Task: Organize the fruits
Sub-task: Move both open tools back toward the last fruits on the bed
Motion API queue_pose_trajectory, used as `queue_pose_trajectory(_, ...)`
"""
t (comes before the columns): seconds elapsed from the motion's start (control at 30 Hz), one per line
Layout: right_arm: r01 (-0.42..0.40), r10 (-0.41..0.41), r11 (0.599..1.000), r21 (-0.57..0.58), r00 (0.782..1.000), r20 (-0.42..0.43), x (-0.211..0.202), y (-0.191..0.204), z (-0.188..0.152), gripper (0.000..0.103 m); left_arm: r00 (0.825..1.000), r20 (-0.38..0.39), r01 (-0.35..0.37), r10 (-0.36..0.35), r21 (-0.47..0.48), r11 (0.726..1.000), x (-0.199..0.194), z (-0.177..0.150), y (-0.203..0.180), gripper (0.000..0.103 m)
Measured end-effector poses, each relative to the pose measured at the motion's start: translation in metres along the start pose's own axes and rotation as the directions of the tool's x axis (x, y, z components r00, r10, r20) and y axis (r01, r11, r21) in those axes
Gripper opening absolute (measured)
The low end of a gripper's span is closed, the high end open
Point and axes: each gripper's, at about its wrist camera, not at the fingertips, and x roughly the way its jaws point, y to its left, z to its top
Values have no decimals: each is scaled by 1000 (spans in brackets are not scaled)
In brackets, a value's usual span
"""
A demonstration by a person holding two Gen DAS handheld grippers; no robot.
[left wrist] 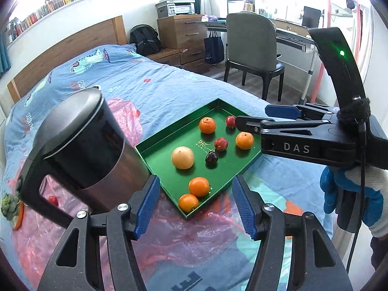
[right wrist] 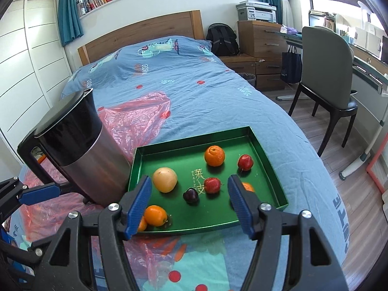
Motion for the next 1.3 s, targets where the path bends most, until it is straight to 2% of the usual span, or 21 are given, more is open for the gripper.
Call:
queue_pose_trajectory(0.33,-47,47,999,-8,999,17,-46,40,-41,79,996,56,-61,65,-67,996,-63,-41,29,57)
queue_pose_trajectory(0.73,-124,123,989,-74,992,-19,-69,112,-83,80,980,105,-155,170,-137,978,-126,-89,84,63)
queue_pose_trajectory(0.93,-171,167,980,-104,985,-47,-68,150,-99,80,975,91,-180,204,-223,958,-137,-118,124,64)
queue_pose_trajectory(1.3,-217,203,964,-155,974,-101,-55,205,-113,80,958,50,-248,284,-356,901,-146,-169,189,64)
